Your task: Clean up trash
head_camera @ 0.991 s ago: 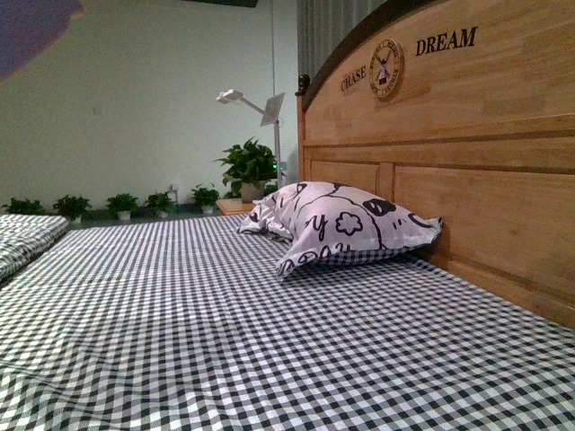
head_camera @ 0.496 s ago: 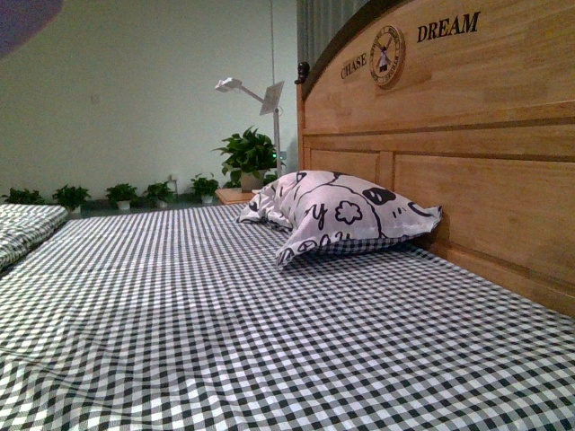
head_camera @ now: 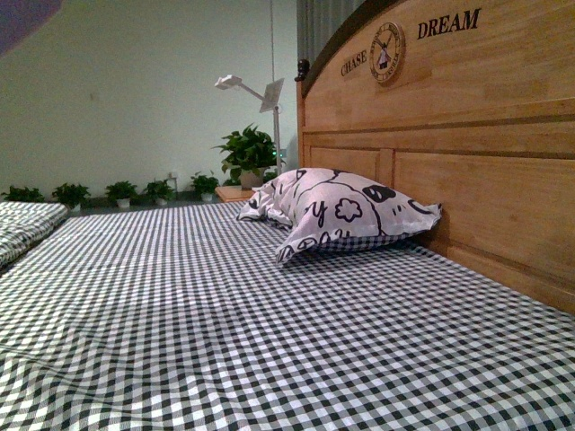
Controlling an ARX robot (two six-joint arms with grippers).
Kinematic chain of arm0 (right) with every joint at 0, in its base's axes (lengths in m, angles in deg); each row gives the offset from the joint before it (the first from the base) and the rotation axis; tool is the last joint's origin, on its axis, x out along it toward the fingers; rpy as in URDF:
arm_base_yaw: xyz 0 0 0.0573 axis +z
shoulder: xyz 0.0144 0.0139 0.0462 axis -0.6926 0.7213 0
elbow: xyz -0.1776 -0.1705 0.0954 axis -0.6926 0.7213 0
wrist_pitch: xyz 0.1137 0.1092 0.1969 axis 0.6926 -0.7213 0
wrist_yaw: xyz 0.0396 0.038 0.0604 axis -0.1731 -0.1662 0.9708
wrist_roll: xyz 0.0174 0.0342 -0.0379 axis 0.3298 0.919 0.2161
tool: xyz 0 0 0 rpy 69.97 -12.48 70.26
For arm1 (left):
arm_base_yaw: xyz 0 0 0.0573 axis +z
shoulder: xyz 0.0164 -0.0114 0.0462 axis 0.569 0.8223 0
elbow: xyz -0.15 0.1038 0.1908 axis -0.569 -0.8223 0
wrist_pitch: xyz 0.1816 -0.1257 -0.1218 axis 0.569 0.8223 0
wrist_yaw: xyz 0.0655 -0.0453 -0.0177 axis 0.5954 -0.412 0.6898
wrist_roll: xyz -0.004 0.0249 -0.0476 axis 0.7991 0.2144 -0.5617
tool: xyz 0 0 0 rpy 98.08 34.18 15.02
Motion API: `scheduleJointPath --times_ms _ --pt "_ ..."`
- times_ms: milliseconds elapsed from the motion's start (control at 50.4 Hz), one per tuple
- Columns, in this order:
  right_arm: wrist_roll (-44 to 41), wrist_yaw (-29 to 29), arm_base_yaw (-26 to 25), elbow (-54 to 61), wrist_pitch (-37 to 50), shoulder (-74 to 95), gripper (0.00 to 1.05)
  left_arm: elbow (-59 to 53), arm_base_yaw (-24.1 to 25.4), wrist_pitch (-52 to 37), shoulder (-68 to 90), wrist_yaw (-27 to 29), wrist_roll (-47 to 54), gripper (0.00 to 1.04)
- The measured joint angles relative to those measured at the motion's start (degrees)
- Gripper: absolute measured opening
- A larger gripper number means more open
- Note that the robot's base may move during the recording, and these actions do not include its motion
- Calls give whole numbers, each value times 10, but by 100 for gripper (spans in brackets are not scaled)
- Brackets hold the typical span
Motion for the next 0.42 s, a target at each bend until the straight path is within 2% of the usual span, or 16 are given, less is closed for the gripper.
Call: scheduleJointPath --times_ms 416 --pt "0 0 0 0 0 0 20 0 0 0 0 0 0 27"
